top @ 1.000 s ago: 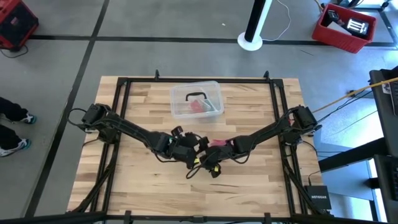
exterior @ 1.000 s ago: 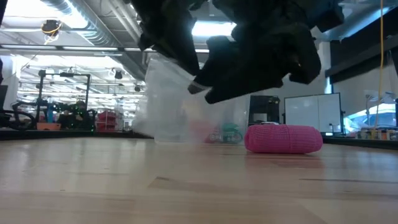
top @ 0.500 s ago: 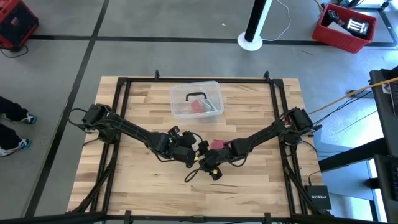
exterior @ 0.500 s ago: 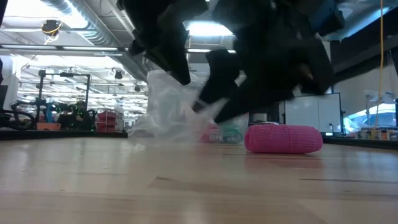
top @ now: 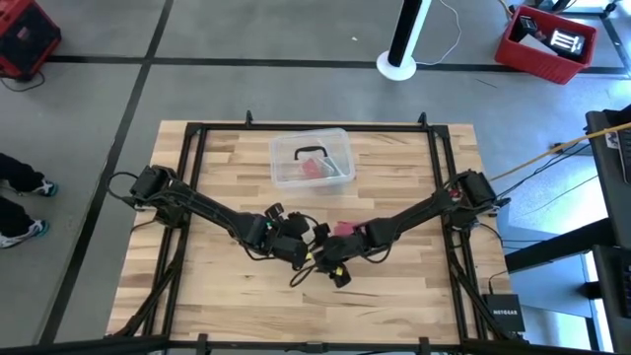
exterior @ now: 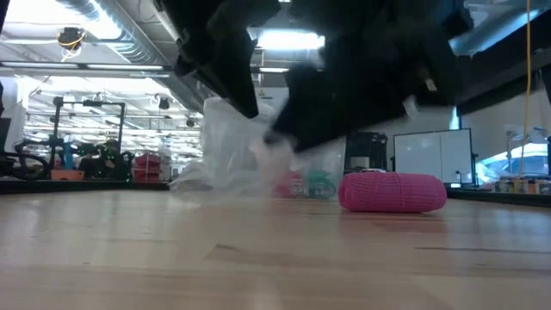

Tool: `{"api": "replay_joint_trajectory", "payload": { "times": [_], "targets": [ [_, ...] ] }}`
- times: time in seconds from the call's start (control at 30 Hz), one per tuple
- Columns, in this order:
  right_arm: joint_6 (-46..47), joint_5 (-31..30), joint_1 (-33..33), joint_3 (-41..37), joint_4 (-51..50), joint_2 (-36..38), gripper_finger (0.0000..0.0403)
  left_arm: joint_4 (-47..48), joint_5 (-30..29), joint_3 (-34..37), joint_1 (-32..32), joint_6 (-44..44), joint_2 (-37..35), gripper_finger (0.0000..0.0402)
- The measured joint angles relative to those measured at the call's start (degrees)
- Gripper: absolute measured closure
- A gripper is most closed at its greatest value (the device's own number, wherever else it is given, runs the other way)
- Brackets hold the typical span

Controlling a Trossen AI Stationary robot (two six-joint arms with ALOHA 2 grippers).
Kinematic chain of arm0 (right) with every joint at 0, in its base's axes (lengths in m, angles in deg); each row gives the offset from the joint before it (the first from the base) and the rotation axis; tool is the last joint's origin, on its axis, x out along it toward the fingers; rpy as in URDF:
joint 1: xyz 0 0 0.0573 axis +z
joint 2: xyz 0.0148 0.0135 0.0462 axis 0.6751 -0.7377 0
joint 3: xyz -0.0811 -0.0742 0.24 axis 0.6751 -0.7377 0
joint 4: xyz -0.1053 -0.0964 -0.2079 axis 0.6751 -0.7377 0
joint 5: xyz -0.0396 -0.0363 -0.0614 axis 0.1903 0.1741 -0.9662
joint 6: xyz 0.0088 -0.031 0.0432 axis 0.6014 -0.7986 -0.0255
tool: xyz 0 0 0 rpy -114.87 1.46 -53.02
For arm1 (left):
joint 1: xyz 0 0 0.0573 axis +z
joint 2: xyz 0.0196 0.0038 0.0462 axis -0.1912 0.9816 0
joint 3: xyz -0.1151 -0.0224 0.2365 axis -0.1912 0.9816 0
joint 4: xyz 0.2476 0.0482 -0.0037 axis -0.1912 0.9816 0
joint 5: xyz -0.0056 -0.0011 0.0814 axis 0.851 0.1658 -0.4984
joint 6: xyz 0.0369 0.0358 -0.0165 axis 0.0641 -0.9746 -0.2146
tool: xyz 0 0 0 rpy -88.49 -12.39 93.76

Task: Roll bandage
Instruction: Open the transparent zip bag, then put the rolled pink bandage into the transparent zip bag

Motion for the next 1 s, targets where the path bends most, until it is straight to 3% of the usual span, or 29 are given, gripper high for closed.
{"api": "replay_joint_trajectory", "payload": {
  "times": [0.33, 0.5, 0.73, 0.87, 1.0],
  "targets": [
    [1.3, -5.4, 0.0, 0.9, -1.0, 3.5, 0.0123, 0.0, -0.3, 0.0, -0.4, 1.9, 0.0, 0.0401],
    [3.0, -2.5, 0.3, 0.9, -2.8, 6.6, 0.0123, -0.1, -0.3, 0.0, -0.4, 1.9, 0.0, 0.0401],
    [4.2, -3.0, 0.3, 0.9, -16.4, 14.4, 0.0123, 0.0, -0.3, 0.0, -0.4, 1.5, 0.0, 0.0401],
    [4.4, -8.9, -1.1, -2.2, -20.6, 17.9, 0.0123, 0.0, -0.3, 0.0, -0.4, 1.4, 0.0, 0.0401],
    [9.3, -8.3, -4.9, -7.8, -21.3, 18.6, 0.0123, 0.0, -0.3, 0.0, -0.4, 1.5, 0.0, 0.0401]
  ]
}}
